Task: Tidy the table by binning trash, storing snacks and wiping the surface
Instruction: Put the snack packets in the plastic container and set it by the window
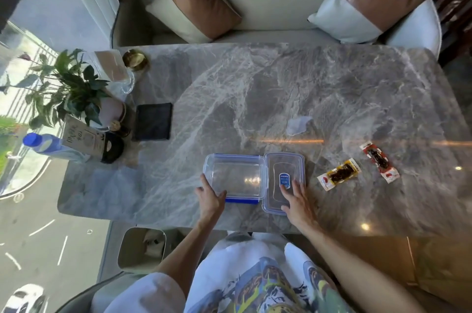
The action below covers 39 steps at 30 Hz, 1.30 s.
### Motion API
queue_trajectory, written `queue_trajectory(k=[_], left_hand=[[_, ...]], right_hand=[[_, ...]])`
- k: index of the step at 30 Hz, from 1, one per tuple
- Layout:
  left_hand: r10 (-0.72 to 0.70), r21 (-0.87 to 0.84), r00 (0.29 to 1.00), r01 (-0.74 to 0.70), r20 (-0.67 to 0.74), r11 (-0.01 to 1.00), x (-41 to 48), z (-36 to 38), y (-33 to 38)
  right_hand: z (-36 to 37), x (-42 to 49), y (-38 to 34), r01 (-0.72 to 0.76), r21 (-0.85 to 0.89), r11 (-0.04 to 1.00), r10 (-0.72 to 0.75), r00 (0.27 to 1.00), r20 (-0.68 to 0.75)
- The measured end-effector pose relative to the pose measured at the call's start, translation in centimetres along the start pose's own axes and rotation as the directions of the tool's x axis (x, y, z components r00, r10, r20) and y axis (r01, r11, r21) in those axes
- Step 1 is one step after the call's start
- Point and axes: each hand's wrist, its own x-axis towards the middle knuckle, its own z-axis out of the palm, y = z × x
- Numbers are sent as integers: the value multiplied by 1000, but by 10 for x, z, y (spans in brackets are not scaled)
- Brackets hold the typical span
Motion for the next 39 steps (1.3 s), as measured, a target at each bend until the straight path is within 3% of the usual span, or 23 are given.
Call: queue_trajectory(k=[8, 13, 16, 20, 26, 30, 32, 35, 39], left_hand=[[32, -5, 998, -32, 58, 999, 0, -10, -3], [-21, 144, 1000, 21, -5, 989, -4, -10, -4], [80, 323, 994, -52, -73, 945, -3, -8, -3], [251, 539, 968, -202, -18, 818, -3, 9, 14], [392, 666, 912, -367, 120, 650, -13, 66, 72], [434, 675, 883, -429, 175, 600, -25, 122, 123], [413, 664, 890, -429, 193, 613, -34, 153, 146], [344, 570, 913, -407, 221, 714, -42, 199, 170], [192, 467, 955, -278, 224, 839, -52, 248, 188]], right_hand=[[-13, -1, -5, -23, 9, 1000, 22, 995, 101], [-23, -5, -5, 0, -24, 1000, 2, 995, 102], [-28, -13, -1, 30, 156, 987, -17, 996, -84], [-40, -23, 17, 71, 419, 905, 51, 961, -272], [-77, -25, 91, -70, 573, 817, 296, 903, -312], [-111, -10, 156, -116, 636, 763, 357, 896, -265], [-128, 1, 187, -123, 615, 779, 353, 896, -268], [-144, 24, 218, -109, 562, 820, 293, 923, -248], [-150, 54, 234, -136, 437, 889, 188, 979, -77]])
